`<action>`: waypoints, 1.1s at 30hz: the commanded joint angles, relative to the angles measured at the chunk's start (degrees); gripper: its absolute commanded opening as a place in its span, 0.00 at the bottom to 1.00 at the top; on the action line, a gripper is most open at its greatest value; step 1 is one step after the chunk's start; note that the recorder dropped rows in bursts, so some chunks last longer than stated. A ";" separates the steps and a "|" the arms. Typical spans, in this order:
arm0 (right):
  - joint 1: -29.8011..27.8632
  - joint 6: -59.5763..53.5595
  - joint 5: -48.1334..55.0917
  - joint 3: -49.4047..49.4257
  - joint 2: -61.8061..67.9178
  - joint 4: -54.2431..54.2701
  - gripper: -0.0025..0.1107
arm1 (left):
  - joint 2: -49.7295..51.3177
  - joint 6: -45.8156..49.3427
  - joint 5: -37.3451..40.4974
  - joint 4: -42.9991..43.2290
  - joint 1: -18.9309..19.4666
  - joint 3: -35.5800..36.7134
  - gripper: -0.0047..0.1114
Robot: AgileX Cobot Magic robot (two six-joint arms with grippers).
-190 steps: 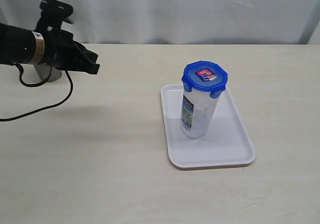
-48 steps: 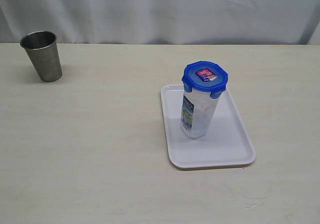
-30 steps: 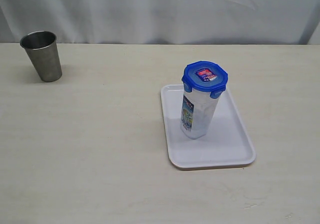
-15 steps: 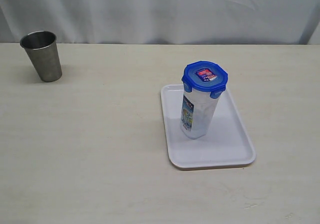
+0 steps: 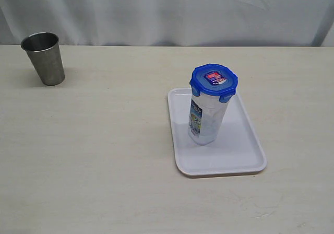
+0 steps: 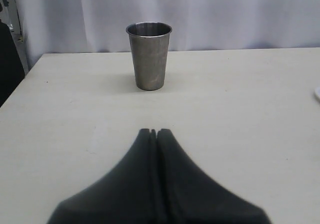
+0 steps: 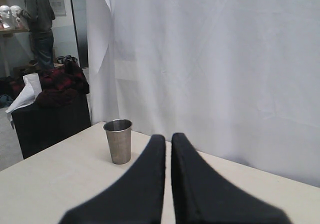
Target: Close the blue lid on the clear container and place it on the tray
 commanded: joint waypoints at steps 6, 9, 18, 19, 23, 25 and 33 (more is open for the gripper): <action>-0.28 -0.50 -0.28 0.35 -0.22 -1.85 0.06 | -0.13 0.21 -0.02 -0.06 0.31 0.17 0.04; -0.28 -0.50 -0.28 0.35 -0.22 -1.85 0.06 | -0.13 0.21 -0.02 -0.06 0.31 0.17 0.04; -0.28 -6.97 -10.75 4.48 -0.62 -0.15 0.06 | -0.13 0.21 -0.02 -0.06 0.31 0.17 0.04; -0.28 -10.16 -13.51 5.53 -0.62 1.82 0.06 | -0.13 0.21 -0.02 -0.06 0.31 0.17 0.04; -0.28 -18.63 -24.71 10.99 -0.62 7.37 0.06 | -0.13 0.21 -0.03 -0.06 0.31 0.17 0.04; -0.69 -20.00 -27.14 12.65 -0.77 7.37 0.06 | -0.13 0.21 -0.03 -0.06 0.31 0.17 0.04; -18.24 -20.00 -29.97 21.96 -13.61 7.83 0.06 | -0.13 0.21 -0.03 0.15 0.31 0.17 0.04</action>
